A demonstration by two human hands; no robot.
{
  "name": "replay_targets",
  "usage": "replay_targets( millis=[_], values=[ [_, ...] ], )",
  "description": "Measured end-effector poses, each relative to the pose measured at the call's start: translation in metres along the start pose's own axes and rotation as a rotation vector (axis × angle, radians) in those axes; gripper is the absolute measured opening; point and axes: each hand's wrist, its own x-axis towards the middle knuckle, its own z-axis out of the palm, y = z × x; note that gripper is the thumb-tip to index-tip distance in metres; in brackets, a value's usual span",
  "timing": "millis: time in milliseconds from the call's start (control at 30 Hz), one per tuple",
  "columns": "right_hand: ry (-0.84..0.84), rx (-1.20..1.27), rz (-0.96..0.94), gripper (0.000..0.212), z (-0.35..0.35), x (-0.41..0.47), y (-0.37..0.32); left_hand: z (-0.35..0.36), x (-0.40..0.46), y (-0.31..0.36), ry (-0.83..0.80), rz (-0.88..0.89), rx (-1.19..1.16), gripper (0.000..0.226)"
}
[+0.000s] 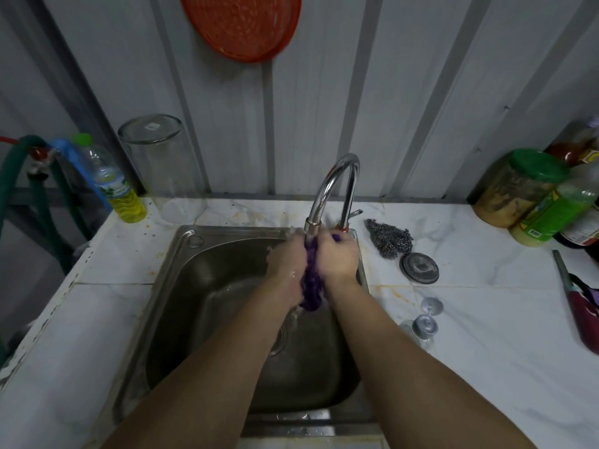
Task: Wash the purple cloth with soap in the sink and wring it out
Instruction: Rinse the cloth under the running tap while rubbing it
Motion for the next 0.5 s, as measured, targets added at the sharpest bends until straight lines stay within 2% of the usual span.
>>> replay_targets(
  millis=[100, 200, 267, 333, 400, 500],
  values=[
    [-0.042, 0.145, 0.333, 0.024, -0.003, 0.007, 0.002, -0.004, 0.0, -0.003, -0.069, -0.058, -0.075, 0.039],
    [-0.015, 0.412, 0.45, 0.029, -0.008, 0.003, 0.004, -0.015, 0.003, -0.006, -0.143, -0.073, -0.325, 0.047],
    [0.005, 0.62, 0.45, 0.027, -0.011, 0.002, 0.001, -0.023, 0.006, -0.009, -0.184, -0.039, -0.464, 0.055],
    [0.02, 0.705, 0.416, 0.027, -0.013, 0.001, -0.002, -0.026, 0.008, -0.013, -0.201, -0.004, -0.446, 0.059],
    [-0.001, 0.656, 0.359, 0.021, -0.013, -0.007, -0.004, -0.025, 0.008, -0.017, -0.15, 0.023, -0.357, 0.05],
    [-0.069, 0.363, 0.115, 0.016, -0.015, -0.022, 0.002, -0.021, 0.013, -0.013, -0.008, 0.048, -0.256, 0.029]
  ],
)
